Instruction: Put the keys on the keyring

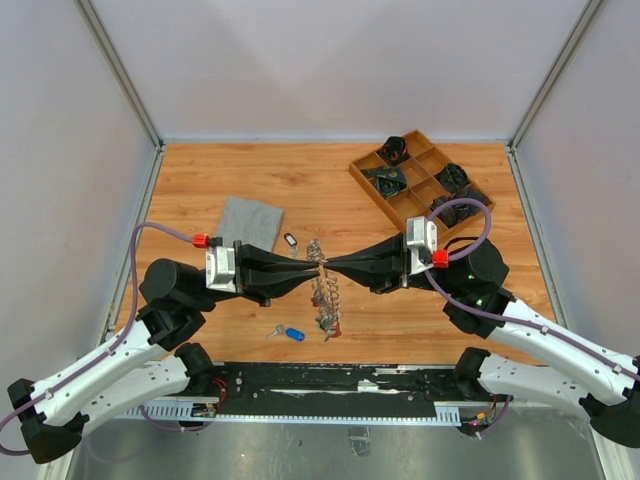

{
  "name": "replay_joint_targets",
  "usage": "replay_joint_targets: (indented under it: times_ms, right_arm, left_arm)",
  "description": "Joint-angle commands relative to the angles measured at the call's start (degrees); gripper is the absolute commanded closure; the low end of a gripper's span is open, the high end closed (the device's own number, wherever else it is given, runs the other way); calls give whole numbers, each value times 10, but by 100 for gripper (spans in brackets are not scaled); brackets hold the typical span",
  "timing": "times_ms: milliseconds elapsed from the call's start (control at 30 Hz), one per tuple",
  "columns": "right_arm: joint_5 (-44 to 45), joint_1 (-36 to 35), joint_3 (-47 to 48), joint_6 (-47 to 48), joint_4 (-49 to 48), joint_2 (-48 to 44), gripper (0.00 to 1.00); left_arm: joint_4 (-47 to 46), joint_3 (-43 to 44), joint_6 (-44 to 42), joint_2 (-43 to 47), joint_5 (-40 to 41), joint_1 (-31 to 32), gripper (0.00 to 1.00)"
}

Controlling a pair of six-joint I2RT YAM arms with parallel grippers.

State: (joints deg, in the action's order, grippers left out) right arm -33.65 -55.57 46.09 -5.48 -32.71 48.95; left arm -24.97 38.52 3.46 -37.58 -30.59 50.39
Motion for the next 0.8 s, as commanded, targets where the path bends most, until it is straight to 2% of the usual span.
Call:
replay_joint_targets:
  times_ms: [0, 533, 767]
  right_arm:
    - [-11, -9, 17, 13, -44, -8, 100]
    - [-43, -15, 23, 5, -49, -2, 100]
    - [-39, -18, 24, 7, -51, 2, 100]
  left_arm:
    - [-8, -8, 2, 8, 9, 3, 80]
    - [-6, -10, 2, 6, 19, 3, 79]
    - [-13, -9, 6, 4, 0, 3, 68]
